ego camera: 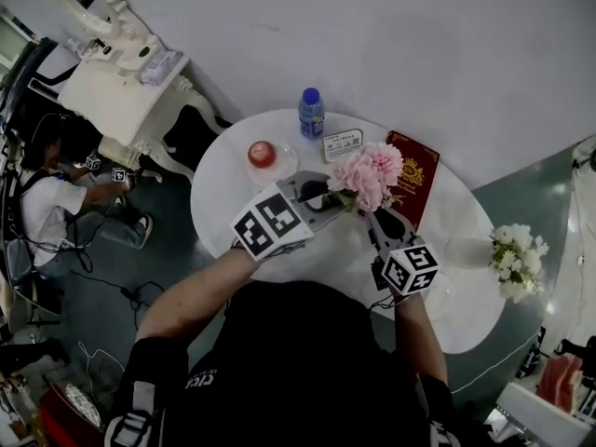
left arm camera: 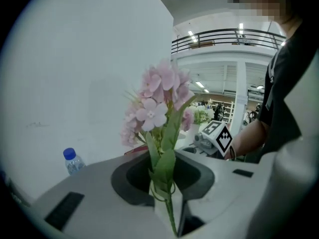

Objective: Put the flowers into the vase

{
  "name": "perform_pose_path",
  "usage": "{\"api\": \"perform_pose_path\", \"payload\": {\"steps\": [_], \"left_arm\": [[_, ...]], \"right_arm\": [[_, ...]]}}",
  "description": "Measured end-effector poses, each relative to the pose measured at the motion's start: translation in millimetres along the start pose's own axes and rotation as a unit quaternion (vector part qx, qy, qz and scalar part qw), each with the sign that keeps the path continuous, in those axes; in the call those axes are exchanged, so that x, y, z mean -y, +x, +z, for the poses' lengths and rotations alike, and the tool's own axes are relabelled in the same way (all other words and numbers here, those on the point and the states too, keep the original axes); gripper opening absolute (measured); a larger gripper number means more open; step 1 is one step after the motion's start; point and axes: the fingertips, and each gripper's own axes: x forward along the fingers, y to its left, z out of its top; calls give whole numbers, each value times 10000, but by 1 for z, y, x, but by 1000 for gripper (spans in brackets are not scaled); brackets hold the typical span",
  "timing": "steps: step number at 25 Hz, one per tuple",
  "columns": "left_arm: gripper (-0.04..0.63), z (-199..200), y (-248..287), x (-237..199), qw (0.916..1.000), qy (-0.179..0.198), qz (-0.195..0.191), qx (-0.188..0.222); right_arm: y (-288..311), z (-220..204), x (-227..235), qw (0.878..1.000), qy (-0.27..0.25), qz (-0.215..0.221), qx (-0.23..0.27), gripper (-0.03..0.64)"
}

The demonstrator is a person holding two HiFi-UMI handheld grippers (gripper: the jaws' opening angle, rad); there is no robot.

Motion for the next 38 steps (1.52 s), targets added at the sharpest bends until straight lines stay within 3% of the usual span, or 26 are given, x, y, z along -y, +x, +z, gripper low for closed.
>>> {"api": "perform_pose_path", "payload": {"steps": [9, 15, 20, 24, 32, 38], "left_arm": [[87, 39, -3, -20, 9981, 56, 189, 585], [87, 65, -4, -29, 9947, 65, 302, 986], [87, 84, -4, -34, 9905, 90, 310, 1340], [87, 102, -9, -40, 9844, 187, 369, 1710], [87, 114, -8, -45, 9772, 339, 438, 2050], [87, 118, -10, -43, 9768, 335, 413, 2072]], "right_arm": [[26, -3, -5, 9994, -109, 249, -221, 158], [47, -9, -12, 9969, -520, 404, -436, 308], [66, -19, -12, 9949, -629, 463, -636, 369], [81, -31, -9, 9935, -655, 426, -826, 385], [95, -45, -8, 9906, -930, 382, -930, 393], [103, -49, -10, 9901, -1013, 375, -902, 394]]}}
